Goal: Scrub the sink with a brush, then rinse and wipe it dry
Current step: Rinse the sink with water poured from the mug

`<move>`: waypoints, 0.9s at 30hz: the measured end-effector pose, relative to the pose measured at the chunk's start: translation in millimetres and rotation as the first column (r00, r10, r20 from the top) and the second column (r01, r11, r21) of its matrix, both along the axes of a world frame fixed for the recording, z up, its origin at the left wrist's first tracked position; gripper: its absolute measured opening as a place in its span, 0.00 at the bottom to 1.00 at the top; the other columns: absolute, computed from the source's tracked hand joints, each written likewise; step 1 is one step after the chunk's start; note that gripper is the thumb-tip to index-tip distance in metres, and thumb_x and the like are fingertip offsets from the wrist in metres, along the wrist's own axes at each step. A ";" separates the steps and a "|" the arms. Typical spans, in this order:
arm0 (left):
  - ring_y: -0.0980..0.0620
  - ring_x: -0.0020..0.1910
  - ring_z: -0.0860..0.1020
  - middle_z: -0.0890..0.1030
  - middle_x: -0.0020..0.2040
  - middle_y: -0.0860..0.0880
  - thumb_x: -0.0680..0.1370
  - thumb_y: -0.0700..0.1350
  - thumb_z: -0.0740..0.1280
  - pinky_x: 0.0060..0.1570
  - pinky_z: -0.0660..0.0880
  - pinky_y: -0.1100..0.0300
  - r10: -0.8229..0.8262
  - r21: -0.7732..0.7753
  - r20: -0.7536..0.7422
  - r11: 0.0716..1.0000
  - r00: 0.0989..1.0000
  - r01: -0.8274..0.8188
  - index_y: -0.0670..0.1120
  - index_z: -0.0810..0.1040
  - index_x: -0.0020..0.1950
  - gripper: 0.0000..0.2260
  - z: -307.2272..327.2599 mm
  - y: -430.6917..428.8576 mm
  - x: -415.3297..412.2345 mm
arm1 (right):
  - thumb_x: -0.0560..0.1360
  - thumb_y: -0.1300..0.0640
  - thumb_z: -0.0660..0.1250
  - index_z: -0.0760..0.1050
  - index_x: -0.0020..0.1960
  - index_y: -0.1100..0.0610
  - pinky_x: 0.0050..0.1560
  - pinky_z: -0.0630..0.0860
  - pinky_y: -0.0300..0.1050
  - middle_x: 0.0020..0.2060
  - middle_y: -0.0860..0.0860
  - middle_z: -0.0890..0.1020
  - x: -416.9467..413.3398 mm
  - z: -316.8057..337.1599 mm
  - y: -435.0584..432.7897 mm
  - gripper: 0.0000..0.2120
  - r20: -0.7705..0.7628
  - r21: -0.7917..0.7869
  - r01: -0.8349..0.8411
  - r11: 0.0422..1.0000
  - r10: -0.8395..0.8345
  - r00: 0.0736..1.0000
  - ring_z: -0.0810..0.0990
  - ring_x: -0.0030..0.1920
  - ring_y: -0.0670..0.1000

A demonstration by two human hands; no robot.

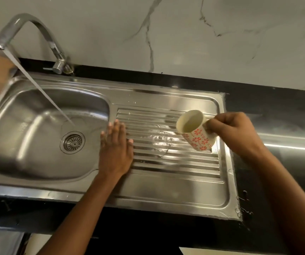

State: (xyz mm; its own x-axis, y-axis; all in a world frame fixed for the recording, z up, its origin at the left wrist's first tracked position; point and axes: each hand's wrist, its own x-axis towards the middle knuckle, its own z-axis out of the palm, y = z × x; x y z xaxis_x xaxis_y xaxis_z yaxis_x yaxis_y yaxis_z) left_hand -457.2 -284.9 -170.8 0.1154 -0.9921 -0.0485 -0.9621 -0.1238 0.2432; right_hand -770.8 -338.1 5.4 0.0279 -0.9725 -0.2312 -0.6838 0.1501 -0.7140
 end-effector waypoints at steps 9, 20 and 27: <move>0.42 0.84 0.49 0.55 0.85 0.43 0.84 0.52 0.54 0.82 0.44 0.38 -0.597 -0.027 -0.196 0.796 0.778 0.604 0.43 0.57 0.83 0.28 10.5 16.1 -229.8 | 0.77 0.55 0.70 0.86 0.40 0.54 0.56 0.81 0.70 0.36 0.51 0.87 -61.5 18.0 30.7 0.09 0.062 -0.060 0.262 0.963 -0.258 0.964 0.86 0.47 0.61; 0.40 0.82 0.58 0.65 0.81 0.40 0.86 0.55 0.50 0.82 0.50 0.41 -0.554 0.008 -0.131 0.828 0.822 0.560 0.40 0.66 0.79 0.26 3.8 -7.7 -256.9 | 0.79 0.56 0.69 0.85 0.40 0.57 0.54 0.79 0.71 0.34 0.50 0.87 -64.7 12.1 36.7 0.11 0.100 -0.058 0.321 0.945 -0.314 0.944 0.84 0.46 0.67; 0.46 0.84 0.51 0.54 0.85 0.46 0.86 0.55 0.46 0.81 0.53 0.42 -0.406 0.029 -0.089 0.912 0.909 0.410 0.46 0.53 0.85 0.28 -1.5 -46.2 -174.7 | 0.79 0.55 0.69 0.85 0.39 0.56 0.50 0.82 0.55 0.34 0.47 0.87 -41.8 1.1 19.1 0.12 0.135 -0.043 0.261 0.965 -0.253 0.958 0.86 0.41 0.53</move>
